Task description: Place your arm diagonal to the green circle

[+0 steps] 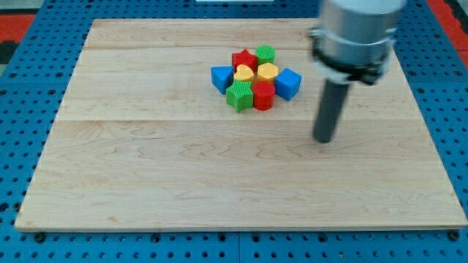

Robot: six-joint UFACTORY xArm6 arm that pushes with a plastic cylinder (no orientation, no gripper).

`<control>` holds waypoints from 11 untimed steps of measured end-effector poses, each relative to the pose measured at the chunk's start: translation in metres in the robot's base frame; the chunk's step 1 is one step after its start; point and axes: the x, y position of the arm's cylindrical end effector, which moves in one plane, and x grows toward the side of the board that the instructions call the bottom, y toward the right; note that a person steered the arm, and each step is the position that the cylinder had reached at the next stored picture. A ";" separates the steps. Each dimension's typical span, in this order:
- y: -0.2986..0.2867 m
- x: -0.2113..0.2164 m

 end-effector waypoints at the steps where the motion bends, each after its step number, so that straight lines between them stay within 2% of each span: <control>1: 0.013 -0.085; 2: 0.013 -0.125; 7: 0.013 -0.134; 10: -0.029 -0.194; 11: -0.029 -0.194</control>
